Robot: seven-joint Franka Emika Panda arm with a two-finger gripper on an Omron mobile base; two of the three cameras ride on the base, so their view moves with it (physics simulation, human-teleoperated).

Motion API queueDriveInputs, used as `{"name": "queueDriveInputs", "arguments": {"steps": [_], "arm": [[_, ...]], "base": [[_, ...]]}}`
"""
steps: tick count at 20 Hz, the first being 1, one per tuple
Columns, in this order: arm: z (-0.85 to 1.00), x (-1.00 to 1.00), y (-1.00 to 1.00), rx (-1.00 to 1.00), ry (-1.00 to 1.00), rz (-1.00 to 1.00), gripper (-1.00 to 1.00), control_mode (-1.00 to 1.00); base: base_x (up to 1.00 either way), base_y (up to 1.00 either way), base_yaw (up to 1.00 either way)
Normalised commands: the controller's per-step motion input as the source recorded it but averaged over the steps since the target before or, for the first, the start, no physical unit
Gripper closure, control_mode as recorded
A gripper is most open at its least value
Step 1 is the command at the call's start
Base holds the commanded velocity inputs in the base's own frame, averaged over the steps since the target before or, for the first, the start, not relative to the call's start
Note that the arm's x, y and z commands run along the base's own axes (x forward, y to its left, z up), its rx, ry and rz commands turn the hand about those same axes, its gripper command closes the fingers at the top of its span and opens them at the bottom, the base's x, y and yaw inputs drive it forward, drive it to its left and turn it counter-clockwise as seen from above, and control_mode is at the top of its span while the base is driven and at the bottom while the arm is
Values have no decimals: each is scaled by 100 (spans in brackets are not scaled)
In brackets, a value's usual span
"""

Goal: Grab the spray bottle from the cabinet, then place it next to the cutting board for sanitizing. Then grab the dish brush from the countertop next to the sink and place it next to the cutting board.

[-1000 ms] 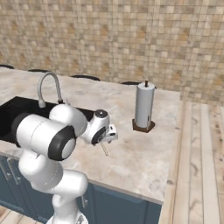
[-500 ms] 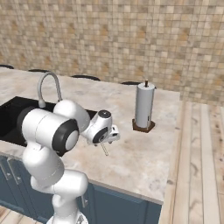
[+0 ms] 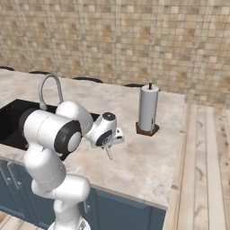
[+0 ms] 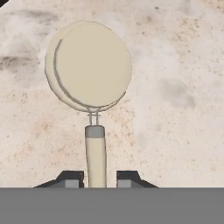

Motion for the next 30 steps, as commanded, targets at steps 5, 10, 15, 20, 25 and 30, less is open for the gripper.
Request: {"name": "queueDriveInputs", "arguments": {"steps": [5,10,15,20,25,30], "arm": [[5,-27,0,0,-16,0,100,-100],[64,-66,0,0,-31,0,100,-100],[97,-31,0,0,-39,0,100,-100],[100,-18,0,-4,-31,0,100,-100],[100,0,0,-8,-11,0,100,-100],[100,-12,0,-10,2,0,100,-100]], "base": [[0,0,0],[0,0,0],[0,0,0],[0,0,0],[0,0,0],[0,0,0]]}}
